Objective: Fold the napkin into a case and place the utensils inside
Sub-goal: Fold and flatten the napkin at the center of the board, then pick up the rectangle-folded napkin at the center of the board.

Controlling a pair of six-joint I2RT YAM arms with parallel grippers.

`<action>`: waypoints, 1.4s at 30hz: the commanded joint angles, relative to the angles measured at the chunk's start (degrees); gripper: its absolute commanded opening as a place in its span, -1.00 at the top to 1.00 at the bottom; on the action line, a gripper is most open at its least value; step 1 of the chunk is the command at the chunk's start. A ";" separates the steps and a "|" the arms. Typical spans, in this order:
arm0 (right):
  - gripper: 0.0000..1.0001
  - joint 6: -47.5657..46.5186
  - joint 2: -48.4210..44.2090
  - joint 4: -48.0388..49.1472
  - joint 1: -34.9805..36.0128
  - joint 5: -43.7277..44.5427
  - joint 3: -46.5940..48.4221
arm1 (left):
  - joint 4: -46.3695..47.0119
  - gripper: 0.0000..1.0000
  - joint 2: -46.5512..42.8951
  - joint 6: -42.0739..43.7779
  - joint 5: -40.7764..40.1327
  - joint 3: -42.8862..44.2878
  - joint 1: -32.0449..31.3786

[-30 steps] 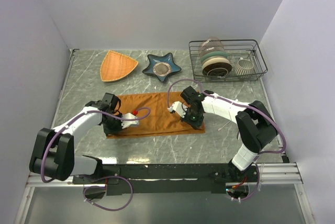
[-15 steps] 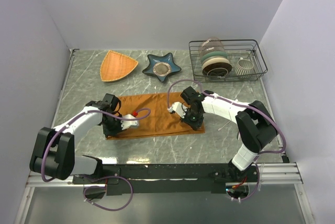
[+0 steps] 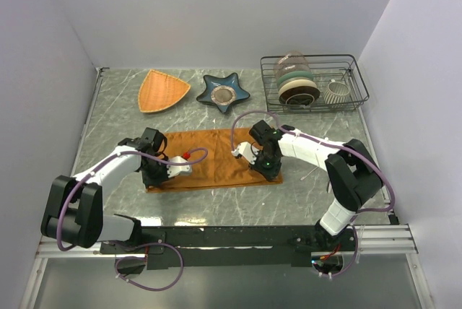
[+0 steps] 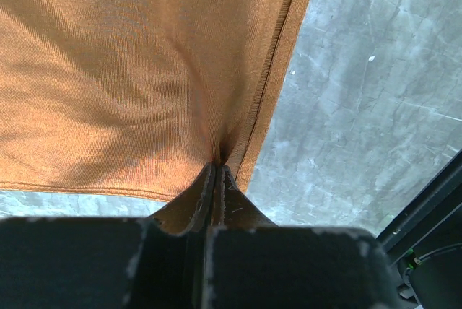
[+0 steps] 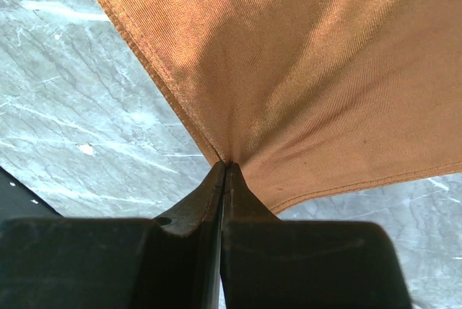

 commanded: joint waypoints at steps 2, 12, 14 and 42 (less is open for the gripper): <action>0.76 -0.26 -0.50 -1.37 0.37 -0.97 0.03 | -0.59 0.79 0.96 0.40 -0.59 0.40 -0.23; 0.19 3.51 -4.36 -8.75 -2.69 -7.83 8.02 | -6.22 0.02 1.40 -4.33 7.93 10.94 5.29; 0.20 4.66 -3.84 -8.93 -4.54 -8.09 9.95 | -4.30 -0.03 2.54 -7.67 10.31 14.28 8.02; 0.40 39.56 -1.38 10.14 -21.68 1.75 4.25 | 8.73 -0.02 12.65 -50.46 13.65 23.61 26.39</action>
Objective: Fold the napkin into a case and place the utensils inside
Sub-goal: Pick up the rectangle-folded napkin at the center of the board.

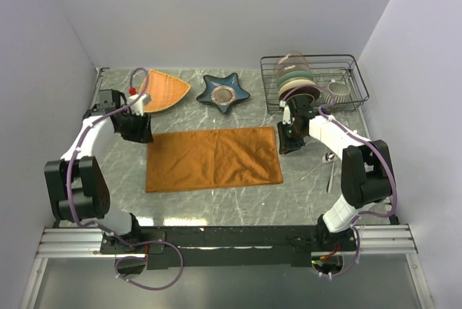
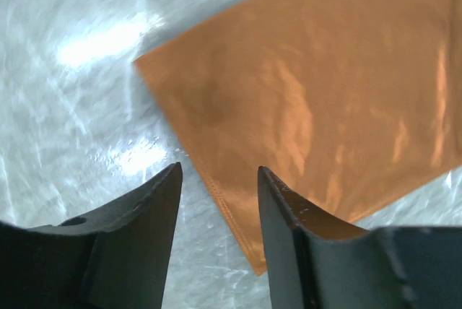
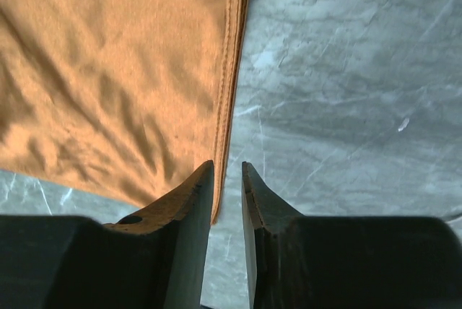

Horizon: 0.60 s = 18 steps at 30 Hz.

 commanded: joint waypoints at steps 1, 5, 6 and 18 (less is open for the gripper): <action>0.40 1.48 0.66 3.13 0.13 1.07 -0.23 | -0.80 0.03 3.51 -16.02 0.82 2.08 4.50; 0.39 2.88 1.18 3.74 0.04 -0.77 -0.67 | -3.62 0.01 6.41 -23.00 -1.19 -1.08 5.30; 0.39 3.15 1.10 3.83 0.04 -1.21 -0.76 | -3.36 0.01 6.33 -23.53 -1.64 -3.44 5.39; 0.38 2.36 0.12 4.80 -0.05 -3.23 -2.61 | 0.95 0.09 8.70 -24.24 -6.12 -8.29 5.48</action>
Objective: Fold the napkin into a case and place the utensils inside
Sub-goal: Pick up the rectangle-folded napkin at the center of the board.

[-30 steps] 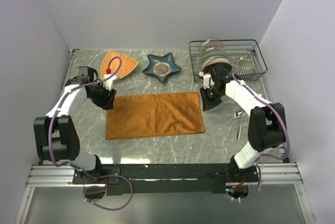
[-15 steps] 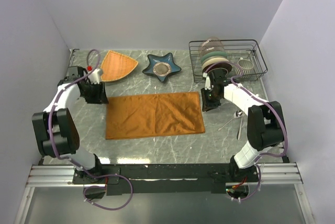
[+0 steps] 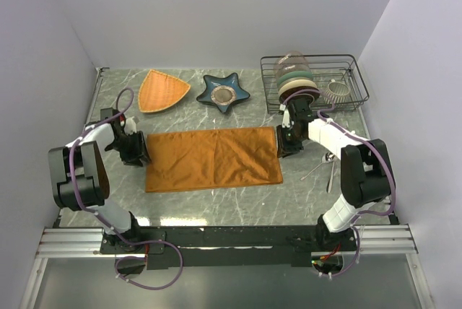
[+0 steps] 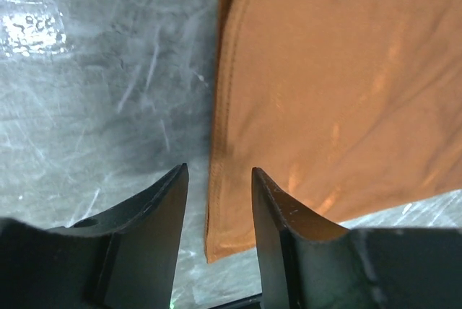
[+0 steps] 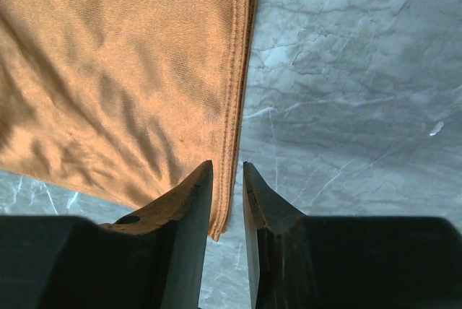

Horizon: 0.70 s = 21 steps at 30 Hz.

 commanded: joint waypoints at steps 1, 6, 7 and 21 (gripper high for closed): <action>0.38 0.00 -0.11 1.46 -0.13 -1.53 0.52 | 1.45 0.11 1.80 -1.48 -1.40 -0.18 0.01; 0.39 0.00 1.99 1.54 -0.05 -2.23 1.48 | 1.37 0.20 3.38 -1.13 -0.44 -0.01 -0.69; 0.39 0.00 2.26 1.63 -0.05 -2.23 1.57 | 1.36 0.21 3.47 -1.13 -0.43 0.08 -0.69; 0.33 0.97 6.66 2.60 0.04 -1.88 3.15 | 1.28 0.31 3.73 -0.78 0.70 0.08 -0.96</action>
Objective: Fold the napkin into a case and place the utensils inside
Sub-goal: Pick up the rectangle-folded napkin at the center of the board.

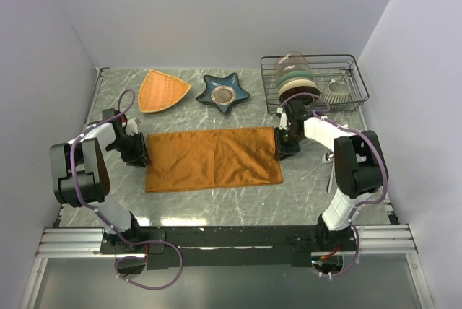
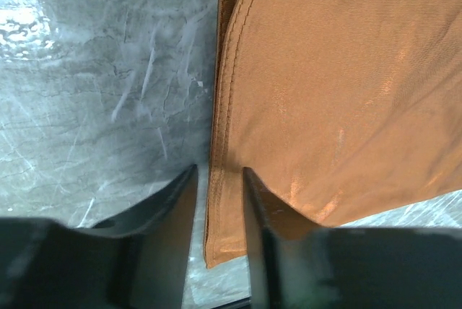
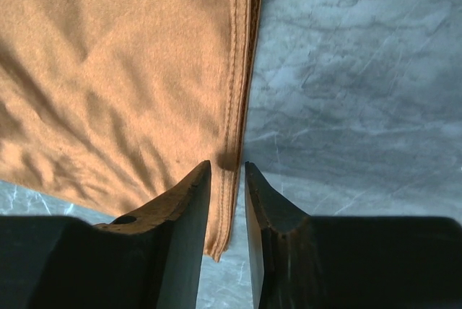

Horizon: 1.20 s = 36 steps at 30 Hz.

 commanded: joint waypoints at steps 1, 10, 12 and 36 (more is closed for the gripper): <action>0.33 0.79 1.46 1.53 0.04 -0.29 2.19 | 0.62 0.35 1.63 -0.63 0.86 0.10 -0.63; 0.33 0.79 1.54 2.05 0.04 -0.73 0.52 | 1.06 0.91 0.67 -0.54 2.70 0.19 -1.95; 0.33 0.70 1.54 1.97 -0.05 -0.90 0.52 | 1.15 0.98 0.32 -0.36 2.88 0.01 -2.04; 0.35 0.35 1.63 0.56 0.04 -1.61 1.75 | 1.68 0.98 -9.81 -3.43 2.90 0.62 -6.26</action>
